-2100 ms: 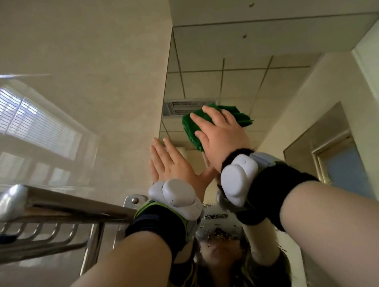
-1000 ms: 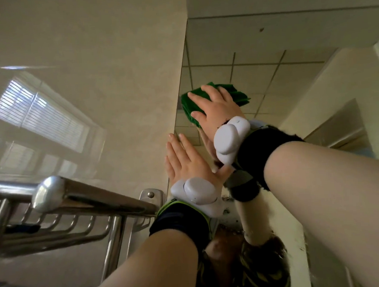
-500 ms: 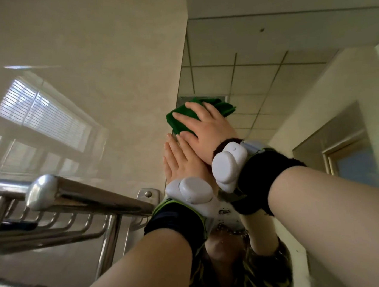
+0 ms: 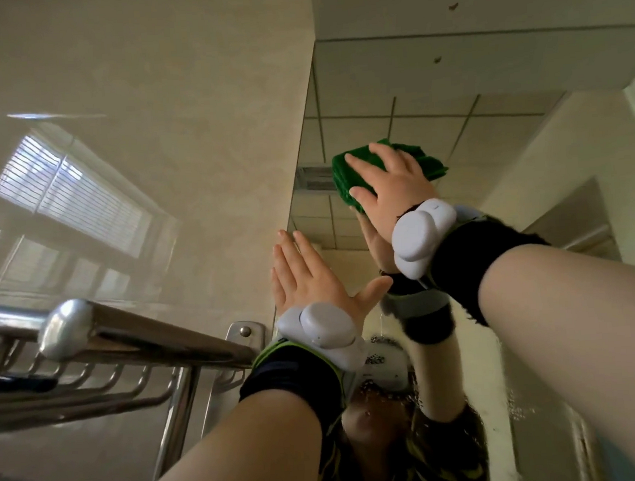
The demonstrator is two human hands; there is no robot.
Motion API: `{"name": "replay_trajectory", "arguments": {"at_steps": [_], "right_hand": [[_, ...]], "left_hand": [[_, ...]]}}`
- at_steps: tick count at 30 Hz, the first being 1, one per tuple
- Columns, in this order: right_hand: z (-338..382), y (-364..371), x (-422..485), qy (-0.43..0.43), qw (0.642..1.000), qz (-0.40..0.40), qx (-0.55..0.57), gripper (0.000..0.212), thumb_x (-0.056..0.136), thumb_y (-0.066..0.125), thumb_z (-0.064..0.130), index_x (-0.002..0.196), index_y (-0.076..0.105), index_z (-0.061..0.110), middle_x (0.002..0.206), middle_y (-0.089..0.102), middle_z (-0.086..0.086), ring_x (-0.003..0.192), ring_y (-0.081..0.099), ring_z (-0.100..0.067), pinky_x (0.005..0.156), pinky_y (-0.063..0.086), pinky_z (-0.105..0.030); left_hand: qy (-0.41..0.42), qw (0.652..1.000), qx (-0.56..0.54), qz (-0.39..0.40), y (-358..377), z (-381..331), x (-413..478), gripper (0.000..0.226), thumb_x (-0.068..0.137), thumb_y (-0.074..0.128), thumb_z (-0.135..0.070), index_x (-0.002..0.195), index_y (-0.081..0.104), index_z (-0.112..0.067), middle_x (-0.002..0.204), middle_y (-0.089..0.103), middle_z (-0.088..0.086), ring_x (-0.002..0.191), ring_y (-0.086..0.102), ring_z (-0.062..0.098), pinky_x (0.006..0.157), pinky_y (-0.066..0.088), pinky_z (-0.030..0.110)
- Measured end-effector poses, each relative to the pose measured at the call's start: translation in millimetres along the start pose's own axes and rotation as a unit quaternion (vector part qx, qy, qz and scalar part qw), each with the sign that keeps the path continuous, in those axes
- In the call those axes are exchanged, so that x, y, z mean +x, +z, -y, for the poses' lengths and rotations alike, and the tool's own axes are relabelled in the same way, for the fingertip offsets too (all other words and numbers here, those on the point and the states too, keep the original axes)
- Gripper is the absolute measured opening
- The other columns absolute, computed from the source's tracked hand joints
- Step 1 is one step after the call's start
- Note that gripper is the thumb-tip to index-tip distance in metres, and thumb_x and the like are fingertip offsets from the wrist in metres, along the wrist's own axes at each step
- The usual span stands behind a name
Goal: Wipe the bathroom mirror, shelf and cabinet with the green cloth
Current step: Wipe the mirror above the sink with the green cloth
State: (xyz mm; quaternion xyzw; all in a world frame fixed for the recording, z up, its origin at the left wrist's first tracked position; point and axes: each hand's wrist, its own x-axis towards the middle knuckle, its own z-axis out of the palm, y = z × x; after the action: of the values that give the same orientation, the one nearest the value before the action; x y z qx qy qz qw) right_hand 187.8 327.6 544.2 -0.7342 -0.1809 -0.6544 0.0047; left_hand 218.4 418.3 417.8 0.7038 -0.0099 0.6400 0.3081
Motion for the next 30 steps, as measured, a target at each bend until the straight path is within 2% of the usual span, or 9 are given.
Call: {"name": "replay_trajectory", "arguments": {"at_steps": [4, 8, 12, 15, 18, 21, 26, 30], "right_hand": [[8, 10, -15, -0.008, 0.999, -0.029, -0.014, 0.046, 0.094, 0.04, 0.042, 0.14, 0.032, 0.041, 0.151, 0.021, 0.007, 0.137, 0.016, -0.025, 0.11, 0.02, -0.038], [9, 11, -35, -0.041, 0.999, -0.005, -0.006, 0.047, 0.094, 0.039, 0.043, 0.14, 0.029, 0.042, 0.152, 0.018, 0.007, 0.137, 0.013, -0.024, 0.111, 0.016, -0.037], [12, 11, -56, -0.077, 0.997, 0.023, 0.0, 0.048, 0.095, 0.038, 0.043, 0.141, 0.026, 0.043, 0.152, 0.016, 0.008, 0.137, 0.01, -0.024, 0.112, 0.015, -0.038], [8, 7, -57, -0.088, 0.995, 0.049, -0.006, 0.048, 0.095, 0.035, 0.045, 0.142, 0.022, 0.045, 0.153, 0.011, 0.01, 0.139, 0.007, -0.024, 0.113, 0.012, -0.037], [2, 5, -51, -0.095, 0.994, 0.054, -0.016, 0.049, 0.095, 0.035, 0.047, 0.142, 0.021, 0.045, 0.153, 0.011, 0.011, 0.139, 0.007, -0.022, 0.113, 0.012, -0.037], [-9, 2, -41, -0.072, 0.997, 0.022, -0.014, 0.048, 0.095, 0.037, 0.045, 0.141, 0.024, 0.044, 0.153, 0.014, 0.008, 0.138, 0.01, -0.025, 0.112, 0.015, -0.038], [-43, -12, -4, 0.024, 0.999, -0.02, -0.025, 0.048, 0.094, 0.039, 0.046, 0.14, 0.029, 0.041, 0.151, 0.02, 0.005, 0.134, 0.018, -0.029, 0.11, 0.019, -0.038], [-48, -9, 0, 0.041, 0.998, -0.049, -0.025, 0.048, 0.093, 0.04, 0.046, 0.14, 0.031, 0.041, 0.15, 0.022, 0.005, 0.133, 0.02, -0.029, 0.108, 0.022, -0.038]], "left_hand": [[0.006, 1.0, 0.005, -0.007, 1, 0, 0, 0.13, 0.054, 0.03, -0.088, 0.148, -0.008, -0.008, 0.156, -0.014, 0.009, 0.143, -0.011, 0.021, 0.112, -0.006, 0.033], [0.006, 1.0, 0.009, -0.015, 2, 0, 0, 0.126, 0.05, 0.018, -0.083, 0.148, -0.008, -0.007, 0.156, -0.012, 0.009, 0.144, -0.009, 0.02, 0.111, -0.007, 0.031], [-0.001, 0.999, 0.014, -0.038, 4, 0, 0, 0.116, 0.059, 0.027, -0.074, 0.149, -0.001, -0.008, 0.157, -0.005, 0.009, 0.144, -0.002, 0.021, 0.114, 0.0, 0.033], [-0.006, 0.999, -0.007, -0.045, 2, -3, 0, 0.12, 0.056, 0.032, -0.079, 0.149, 0.005, -0.008, 0.157, 0.0, 0.009, 0.144, 0.002, 0.022, 0.113, 0.001, 0.033], [-0.005, 0.999, -0.009, -0.042, -1, -5, -1, 0.13, 0.049, 0.024, -0.088, 0.149, 0.006, -0.007, 0.157, 0.001, 0.01, 0.144, 0.002, 0.023, 0.113, 0.002, 0.033], [0.001, 0.999, 0.0, -0.034, -1, -4, 0, 0.13, 0.05, 0.028, -0.088, 0.149, 0.002, -0.008, 0.157, -0.004, 0.009, 0.144, -0.001, 0.022, 0.115, 0.002, 0.034], [0.002, 1.0, 0.008, -0.029, 1, 1, 0, 0.13, 0.051, 0.027, -0.09, 0.149, 0.0, -0.009, 0.157, -0.006, 0.008, 0.144, -0.004, 0.021, 0.114, -0.001, 0.033], [0.001, 0.999, 0.01, -0.032, 0, -1, 0, 0.13, 0.051, 0.027, -0.089, 0.149, 0.002, -0.009, 0.157, -0.003, 0.008, 0.144, -0.003, 0.021, 0.114, -0.001, 0.033]]}}
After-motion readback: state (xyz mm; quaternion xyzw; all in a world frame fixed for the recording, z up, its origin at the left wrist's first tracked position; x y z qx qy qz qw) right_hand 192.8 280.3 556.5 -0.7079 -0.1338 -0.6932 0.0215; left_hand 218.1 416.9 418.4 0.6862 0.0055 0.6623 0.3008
